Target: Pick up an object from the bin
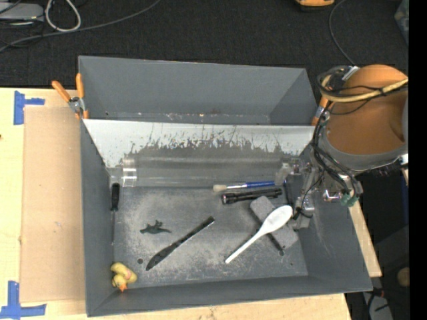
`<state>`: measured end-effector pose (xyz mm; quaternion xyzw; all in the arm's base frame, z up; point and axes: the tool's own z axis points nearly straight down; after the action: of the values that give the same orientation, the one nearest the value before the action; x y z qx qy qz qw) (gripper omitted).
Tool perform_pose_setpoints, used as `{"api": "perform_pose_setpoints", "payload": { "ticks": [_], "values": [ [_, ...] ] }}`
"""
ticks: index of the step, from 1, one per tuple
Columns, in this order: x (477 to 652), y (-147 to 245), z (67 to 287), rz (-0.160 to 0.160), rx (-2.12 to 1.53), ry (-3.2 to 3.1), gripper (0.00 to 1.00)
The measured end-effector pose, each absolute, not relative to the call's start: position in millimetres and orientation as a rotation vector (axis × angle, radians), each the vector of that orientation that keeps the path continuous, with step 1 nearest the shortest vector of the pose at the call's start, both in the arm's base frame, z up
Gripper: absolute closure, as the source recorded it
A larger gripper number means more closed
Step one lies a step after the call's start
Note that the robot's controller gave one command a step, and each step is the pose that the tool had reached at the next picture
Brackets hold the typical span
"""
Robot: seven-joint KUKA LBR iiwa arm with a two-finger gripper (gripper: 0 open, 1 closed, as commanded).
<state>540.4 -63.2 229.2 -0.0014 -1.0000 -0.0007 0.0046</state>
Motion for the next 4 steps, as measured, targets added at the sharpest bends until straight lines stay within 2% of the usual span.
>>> {"api": "perform_pose_setpoints", "payload": {
  "ticks": [1,2,3,4],
  "values": [
    [542.0,-62.8,233.1,-0.001,0.0,-3.14,0.0],
    [546.1,-90.3,143.5,-0.001,0.055,-3.142,0.0],
    [543.2,-95.6,112.3,-0.002,0.121,-3.138,0.0],
    [530.8,-106.6,122.0,-0.003,0.226,-3.127,0.0]
  ]
}}
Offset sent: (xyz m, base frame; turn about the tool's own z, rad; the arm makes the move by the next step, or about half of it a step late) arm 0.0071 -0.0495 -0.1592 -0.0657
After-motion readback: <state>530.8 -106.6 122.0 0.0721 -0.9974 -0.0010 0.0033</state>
